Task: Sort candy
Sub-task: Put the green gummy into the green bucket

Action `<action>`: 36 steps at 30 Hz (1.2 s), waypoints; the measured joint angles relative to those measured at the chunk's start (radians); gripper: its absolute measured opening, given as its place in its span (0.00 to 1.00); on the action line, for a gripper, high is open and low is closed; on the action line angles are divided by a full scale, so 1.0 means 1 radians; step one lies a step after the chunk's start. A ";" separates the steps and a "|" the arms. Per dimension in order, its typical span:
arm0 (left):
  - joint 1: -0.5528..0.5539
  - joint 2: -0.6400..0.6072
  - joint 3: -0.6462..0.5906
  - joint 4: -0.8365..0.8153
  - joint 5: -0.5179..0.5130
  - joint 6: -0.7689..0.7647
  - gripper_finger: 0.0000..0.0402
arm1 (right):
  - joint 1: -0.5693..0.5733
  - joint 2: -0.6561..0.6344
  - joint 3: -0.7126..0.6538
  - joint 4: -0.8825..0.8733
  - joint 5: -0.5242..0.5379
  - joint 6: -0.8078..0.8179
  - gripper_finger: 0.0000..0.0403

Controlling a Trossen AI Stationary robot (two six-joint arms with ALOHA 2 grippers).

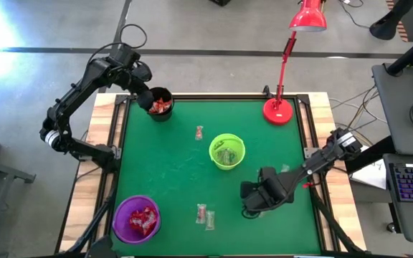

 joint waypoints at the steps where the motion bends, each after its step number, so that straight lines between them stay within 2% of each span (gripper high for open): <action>1: 0.000 0.000 0.000 0.000 0.000 0.000 0.33 | 0.003 0.000 0.000 0.000 0.000 -0.016 0.42; 5: 0.000 0.000 0.000 0.000 0.000 0.000 0.33 | 0.008 0.000 0.000 0.000 -0.009 -0.188 0.42; 10: 0.000 0.000 0.000 0.000 0.000 0.000 0.33 | 0.016 0.000 -0.001 0.007 -0.059 -0.591 0.42; 16: 0.000 0.000 0.000 0.000 0.000 0.000 0.33 | 0.014 0.000 -0.016 0.010 -0.050 -1.120 0.42; 22: 0.000 0.000 0.000 -0.007 0.000 0.000 0.33 | 0.019 0.000 -0.107 0.086 -0.051 -1.457 0.41; 25: 0.000 0.000 0.000 -0.011 0.000 0.000 0.33 | 0.021 0.000 -0.158 0.149 -0.051 -1.549 0.39; 28: 0.000 0.000 0.000 -0.025 0.000 0.000 0.33 | 0.021 0.000 -0.177 0.164 -0.053 -1.568 0.37; 33: 0.000 0.000 0.000 -0.031 0.000 0.000 0.33 | 0.020 0.000 -0.170 0.161 -0.070 -1.548 0.37; 36: 0.000 0.000 0.000 -0.031 0.000 0.000 0.33 | 0.010 0.000 -0.173 0.165 -0.139 -1.468 0.38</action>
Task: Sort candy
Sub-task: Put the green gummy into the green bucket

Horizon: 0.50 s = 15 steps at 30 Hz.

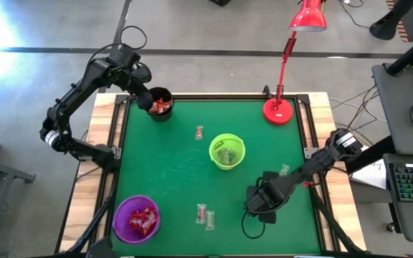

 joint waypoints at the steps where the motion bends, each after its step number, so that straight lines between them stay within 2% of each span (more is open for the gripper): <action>1: 0.000 0.000 0.000 0.000 0.000 0.000 0.33 | -0.004 0.000 -0.004 -0.001 -0.031 0.033 0.39; 4: 0.000 0.000 0.000 0.000 0.000 0.000 0.33 | -0.009 0.000 -0.012 -0.002 -0.097 0.093 0.43; 7: 0.000 0.000 0.000 0.001 0.000 0.000 0.33 | -0.002 0.000 -0.013 0.000 -0.096 0.066 0.46; 15: 0.000 0.000 0.000 0.003 0.000 0.000 0.33 | 0.038 0.000 -0.031 0.028 -0.030 -0.267 0.48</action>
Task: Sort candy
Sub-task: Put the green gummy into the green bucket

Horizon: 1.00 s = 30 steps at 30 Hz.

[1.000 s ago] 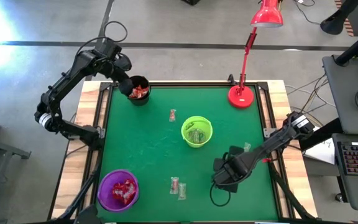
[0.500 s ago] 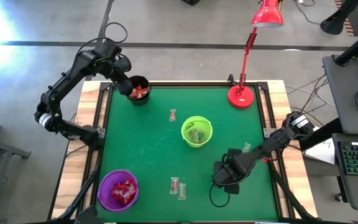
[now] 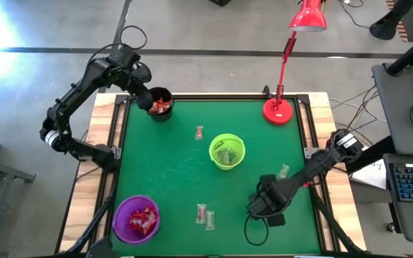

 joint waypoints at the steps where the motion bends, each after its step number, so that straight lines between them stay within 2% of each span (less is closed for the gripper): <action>1: 0.000 0.000 0.000 0.000 0.000 0.000 0.33 | 0.005 0.000 -0.003 0.011 0.013 -0.021 0.48; 5: 0.000 0.000 0.000 -0.004 0.000 0.000 0.33 | 0.015 0.000 -0.014 0.054 0.067 -0.077 0.48; 15: 0.000 0.000 0.000 -0.003 0.000 -0.044 0.33 | 0.044 0.000 -0.093 0.221 0.055 -0.134 0.48; 20: 0.000 0.000 0.000 -0.003 0.000 -0.045 0.33 | 0.044 0.000 -0.153 0.235 0.054 -0.121 0.48; 26: 0.000 0.000 0.000 -0.002 0.000 -0.045 0.33 | 0.043 0.000 -0.217 0.324 0.005 -0.108 0.47; 30: 0.000 0.000 0.000 0.001 0.000 -0.045 0.33 | 0.042 -0.004 -0.243 0.368 -0.026 -0.065 0.43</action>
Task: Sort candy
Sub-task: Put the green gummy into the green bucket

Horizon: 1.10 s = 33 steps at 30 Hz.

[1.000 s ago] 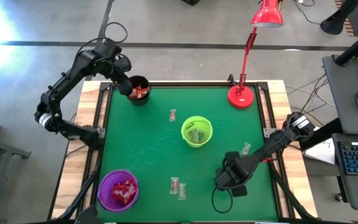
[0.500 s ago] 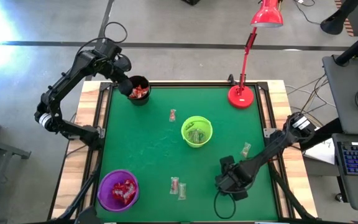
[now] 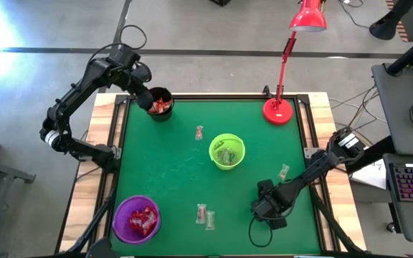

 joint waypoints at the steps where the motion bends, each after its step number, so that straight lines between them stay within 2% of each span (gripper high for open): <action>1: 0.000 0.000 0.000 0.000 0.000 0.000 0.33 | 0.000 0.000 -0.002 0.002 0.000 0.003 0.41; 11: 0.000 0.000 0.000 0.010 0.000 -0.010 0.33 | 0.000 0.003 0.028 -0.008 -0.020 0.105 0.05; 18: 0.000 0.000 0.000 0.003 0.000 -0.034 0.33 | -0.012 0.004 0.110 -0.062 0.006 0.329 0.03; 24: 0.000 0.000 0.000 0.003 0.000 -0.034 0.33 | -0.066 0.004 0.220 -0.247 0.184 0.579 0.03; 28: 0.000 0.000 0.000 0.003 0.000 -0.034 0.33 | -0.137 0.004 0.291 -0.255 0.250 0.641 0.03; 33: 0.000 0.003 0.000 0.003 0.000 -0.027 0.33 | -0.234 0.004 0.385 -0.252 0.345 0.611 0.03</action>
